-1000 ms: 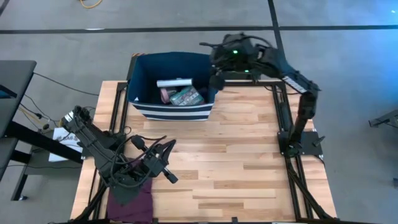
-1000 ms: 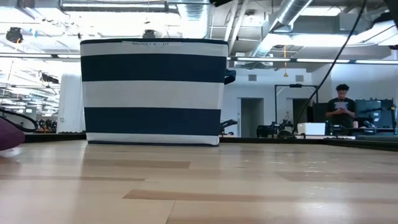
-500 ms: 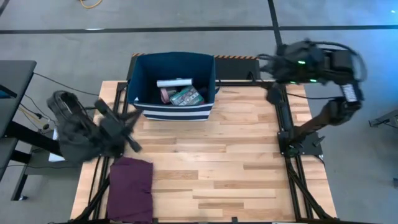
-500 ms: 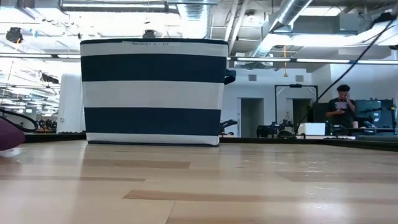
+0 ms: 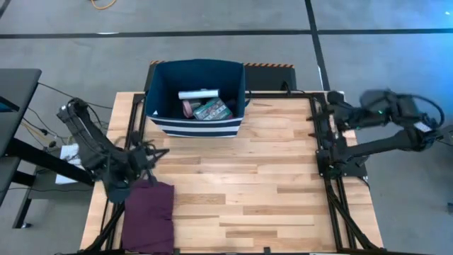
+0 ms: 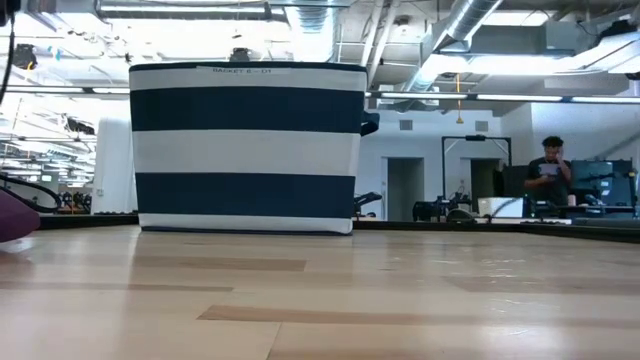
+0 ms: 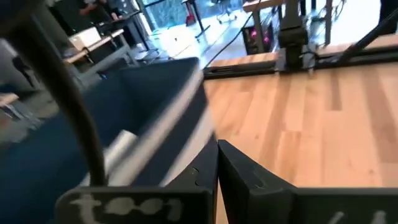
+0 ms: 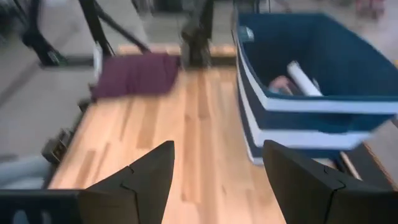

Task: Pick & place medical supplies in basket/bin
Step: Return to Home Position

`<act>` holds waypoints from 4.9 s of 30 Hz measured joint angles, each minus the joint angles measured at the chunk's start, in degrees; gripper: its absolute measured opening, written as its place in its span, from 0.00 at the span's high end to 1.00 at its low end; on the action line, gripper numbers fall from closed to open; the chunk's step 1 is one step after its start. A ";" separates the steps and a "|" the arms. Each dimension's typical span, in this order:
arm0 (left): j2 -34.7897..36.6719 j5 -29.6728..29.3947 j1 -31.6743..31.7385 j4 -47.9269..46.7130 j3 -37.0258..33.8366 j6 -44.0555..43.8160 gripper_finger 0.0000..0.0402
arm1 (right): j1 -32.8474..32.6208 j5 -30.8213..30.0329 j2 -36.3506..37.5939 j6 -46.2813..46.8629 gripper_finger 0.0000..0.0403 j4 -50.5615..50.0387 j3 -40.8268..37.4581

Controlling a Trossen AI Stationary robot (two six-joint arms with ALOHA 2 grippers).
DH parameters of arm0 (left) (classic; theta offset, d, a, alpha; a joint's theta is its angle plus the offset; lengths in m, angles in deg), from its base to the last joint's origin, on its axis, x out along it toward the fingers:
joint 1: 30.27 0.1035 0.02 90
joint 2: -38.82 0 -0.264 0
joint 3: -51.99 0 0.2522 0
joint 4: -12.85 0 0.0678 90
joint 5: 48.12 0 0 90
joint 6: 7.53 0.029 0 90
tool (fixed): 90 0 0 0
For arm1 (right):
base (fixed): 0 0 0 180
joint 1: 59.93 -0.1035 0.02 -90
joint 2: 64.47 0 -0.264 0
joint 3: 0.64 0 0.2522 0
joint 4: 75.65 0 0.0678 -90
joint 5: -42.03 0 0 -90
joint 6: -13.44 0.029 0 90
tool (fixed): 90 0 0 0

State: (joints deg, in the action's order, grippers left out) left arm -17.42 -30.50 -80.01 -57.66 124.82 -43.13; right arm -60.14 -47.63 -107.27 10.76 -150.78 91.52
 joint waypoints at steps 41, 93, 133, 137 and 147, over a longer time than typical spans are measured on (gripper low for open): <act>40.48 54.47 25.74 81.15 -47.01 52.74 1.00 | -3.63 7.69 38.38 6.34 0.40 46.06 -34.67; 40.00 56.02 34.58 63.87 -58.47 24.37 1.00 | -1.51 2.38 37.90 22.22 0.41 62.45 -77.97; 40.00 54.02 34.58 61.05 -58.55 28.08 1.00 | -1.51 2.43 37.90 22.23 0.41 62.45 -78.08; 40.00 54.02 34.58 61.03 -58.55 27.99 1.00 | -1.51 2.44 37.90 22.23 0.41 62.47 -78.08; 40.00 54.00 34.58 60.98 -58.55 28.48 1.00 | -1.51 2.44 37.90 22.23 0.41 62.45 -78.10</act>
State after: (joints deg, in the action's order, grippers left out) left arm 22.57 23.50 -45.43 3.32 66.27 -14.64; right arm -61.64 -45.20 -69.38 32.99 -88.33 13.42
